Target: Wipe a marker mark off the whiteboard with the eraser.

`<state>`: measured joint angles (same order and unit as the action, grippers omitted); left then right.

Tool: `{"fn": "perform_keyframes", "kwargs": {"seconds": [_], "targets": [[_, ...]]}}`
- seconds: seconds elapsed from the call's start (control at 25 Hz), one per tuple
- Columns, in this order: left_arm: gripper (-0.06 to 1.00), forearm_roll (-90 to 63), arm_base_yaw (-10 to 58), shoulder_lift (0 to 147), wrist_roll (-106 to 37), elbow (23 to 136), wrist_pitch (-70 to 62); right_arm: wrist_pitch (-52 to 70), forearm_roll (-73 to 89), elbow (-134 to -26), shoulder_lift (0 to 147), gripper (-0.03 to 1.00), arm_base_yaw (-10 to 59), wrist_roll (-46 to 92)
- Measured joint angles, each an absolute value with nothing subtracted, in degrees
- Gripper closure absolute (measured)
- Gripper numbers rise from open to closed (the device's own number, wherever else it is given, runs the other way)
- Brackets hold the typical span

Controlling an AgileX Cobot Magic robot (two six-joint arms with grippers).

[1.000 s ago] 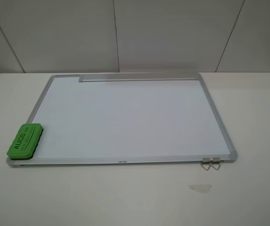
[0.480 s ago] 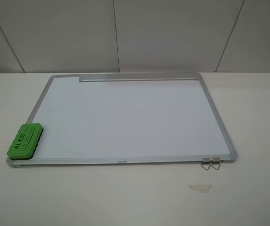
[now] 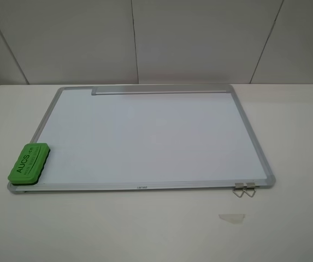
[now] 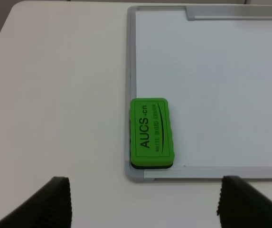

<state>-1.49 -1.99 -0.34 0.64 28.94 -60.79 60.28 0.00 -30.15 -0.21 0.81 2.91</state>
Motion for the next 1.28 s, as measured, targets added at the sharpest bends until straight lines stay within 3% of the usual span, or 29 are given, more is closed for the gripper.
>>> {"fn": "perform_keyframes", "kwargs": {"seconds": [1.28], "targets": [[0.29,-1.5,-2.0,-0.3,0.6,28.9,-60.8,60.3,0.0,-30.1,-0.2,0.15,0.8,2.9]]}}
